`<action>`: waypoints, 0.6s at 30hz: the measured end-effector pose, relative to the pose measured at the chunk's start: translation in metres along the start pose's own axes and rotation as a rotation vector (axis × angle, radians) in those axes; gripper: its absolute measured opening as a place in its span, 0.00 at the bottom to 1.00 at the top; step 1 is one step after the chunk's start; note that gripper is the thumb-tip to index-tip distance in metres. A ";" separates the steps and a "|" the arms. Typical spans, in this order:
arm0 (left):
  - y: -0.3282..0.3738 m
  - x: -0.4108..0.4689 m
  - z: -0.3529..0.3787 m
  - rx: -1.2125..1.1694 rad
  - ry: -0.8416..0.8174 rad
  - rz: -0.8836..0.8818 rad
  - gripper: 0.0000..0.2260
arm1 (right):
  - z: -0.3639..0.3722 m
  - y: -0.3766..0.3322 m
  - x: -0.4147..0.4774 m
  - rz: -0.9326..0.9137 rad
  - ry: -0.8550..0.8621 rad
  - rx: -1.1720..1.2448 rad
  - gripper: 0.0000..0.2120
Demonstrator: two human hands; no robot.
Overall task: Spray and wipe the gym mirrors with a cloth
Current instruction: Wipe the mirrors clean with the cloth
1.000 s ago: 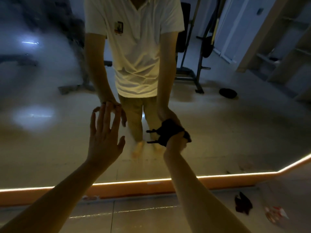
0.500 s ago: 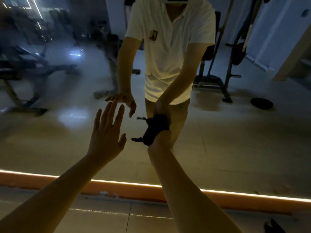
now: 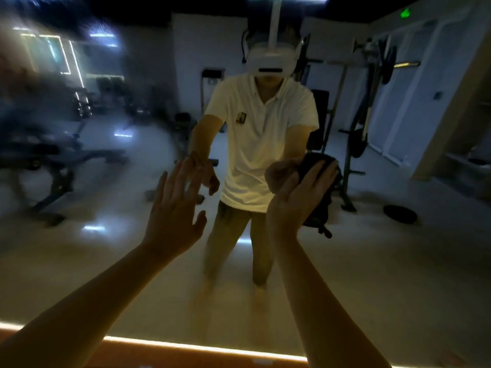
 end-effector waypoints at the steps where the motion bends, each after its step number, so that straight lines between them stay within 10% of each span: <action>1: -0.001 0.004 -0.009 -0.006 0.061 0.053 0.44 | 0.007 -0.020 0.015 -0.085 -0.032 -0.012 0.25; 18: -0.157 0.083 -0.184 0.128 0.477 0.222 0.26 | 0.140 -0.315 0.035 -1.055 -0.289 -0.720 0.28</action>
Point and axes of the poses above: each hand's wrist, its own x-axis towards the middle knuckle, its own z-axis out of the palm, y = z × x, the point moved 10 cm from there along x, towards the middle knuckle, and after that the axes turned 13 degrees about -y, right-handed, at the moved point
